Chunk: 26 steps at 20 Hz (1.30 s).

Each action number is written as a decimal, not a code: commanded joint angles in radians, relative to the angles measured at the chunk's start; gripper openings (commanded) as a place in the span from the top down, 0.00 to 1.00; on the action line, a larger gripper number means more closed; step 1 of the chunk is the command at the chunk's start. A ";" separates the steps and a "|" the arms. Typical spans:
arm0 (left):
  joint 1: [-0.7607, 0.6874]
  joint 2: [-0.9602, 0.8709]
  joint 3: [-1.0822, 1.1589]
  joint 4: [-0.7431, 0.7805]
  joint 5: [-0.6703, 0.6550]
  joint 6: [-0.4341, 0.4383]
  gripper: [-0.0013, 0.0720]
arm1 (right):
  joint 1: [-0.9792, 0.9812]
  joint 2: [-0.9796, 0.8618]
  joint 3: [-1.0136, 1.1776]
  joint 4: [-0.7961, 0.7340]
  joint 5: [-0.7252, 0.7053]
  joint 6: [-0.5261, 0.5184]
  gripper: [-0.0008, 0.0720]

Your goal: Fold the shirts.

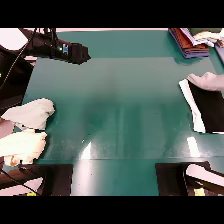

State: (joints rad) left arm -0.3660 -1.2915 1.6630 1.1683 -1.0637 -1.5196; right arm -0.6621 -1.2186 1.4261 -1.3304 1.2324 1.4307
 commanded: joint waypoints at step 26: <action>0.000 -0.001 0.000 0.001 0.016 0.009 0.95 | 0.745 0.365 -0.346 0.253 -0.107 0.066 0.97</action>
State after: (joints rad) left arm -0.3660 -1.2915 1.6630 1.1690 -1.0481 -1.5105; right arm -0.0372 -0.8551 1.0809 -1.0332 1.1633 1.4979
